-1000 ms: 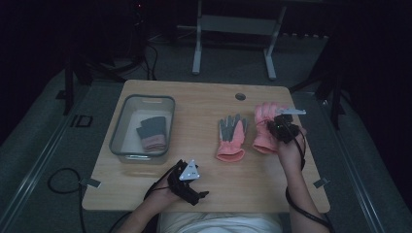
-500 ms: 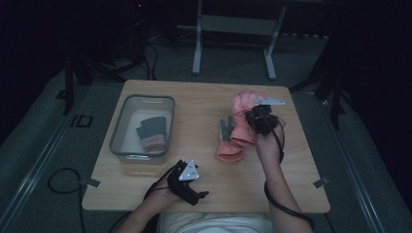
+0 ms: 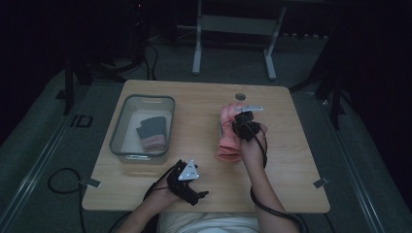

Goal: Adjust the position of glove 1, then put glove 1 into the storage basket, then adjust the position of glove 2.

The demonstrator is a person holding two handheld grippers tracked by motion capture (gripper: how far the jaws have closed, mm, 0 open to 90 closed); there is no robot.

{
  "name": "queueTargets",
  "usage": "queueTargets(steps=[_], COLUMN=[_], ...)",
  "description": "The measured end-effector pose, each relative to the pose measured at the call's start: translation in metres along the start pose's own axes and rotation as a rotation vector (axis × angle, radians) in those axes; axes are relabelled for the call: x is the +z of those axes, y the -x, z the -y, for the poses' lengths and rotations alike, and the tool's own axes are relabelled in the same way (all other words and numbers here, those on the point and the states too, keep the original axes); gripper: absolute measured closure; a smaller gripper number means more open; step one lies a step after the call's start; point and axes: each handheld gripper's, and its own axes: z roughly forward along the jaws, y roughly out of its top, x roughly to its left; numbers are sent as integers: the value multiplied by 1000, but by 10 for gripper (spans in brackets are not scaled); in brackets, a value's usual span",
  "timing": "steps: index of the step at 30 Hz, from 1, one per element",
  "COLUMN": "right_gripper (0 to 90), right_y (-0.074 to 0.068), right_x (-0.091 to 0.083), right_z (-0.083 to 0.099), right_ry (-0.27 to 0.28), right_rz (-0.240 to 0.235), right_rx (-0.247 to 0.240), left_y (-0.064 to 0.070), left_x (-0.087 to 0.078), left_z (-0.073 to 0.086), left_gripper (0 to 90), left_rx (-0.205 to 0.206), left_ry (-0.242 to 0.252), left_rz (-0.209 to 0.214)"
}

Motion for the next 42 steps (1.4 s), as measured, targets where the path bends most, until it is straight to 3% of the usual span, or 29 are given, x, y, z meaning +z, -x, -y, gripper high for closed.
queueTargets(steps=[4,14,19,22,29,34,42], right_gripper=[860,834,682,643,619,621,606], right_y=[1,0,1,4,17,24,39], right_x=[14,34,20,7,-18,-25,-29], right_z=[8,19,14,11,6,7,21], right_ry=[-38,-55,-5,31,87,98,89], right_rz=[-5,-5,-16,-37,-64,-78,-74], right_rx=[6,14,5,-3,2,-4,-26], left_y=[0,1,1,1,0,0,0], left_x=[0,0,0,0,2,0,-5], left_z=[0,0,0,0,-1,-1,-13], left_gripper=[11,11,11,11,11,11,11], left_rx=[2,-3,-5,-7,-8,-27,-68], left_ry=[0,-1,-2,-6,-12,6,73], left_rz=[2,-1,-3,-8,-9,-13,-8])
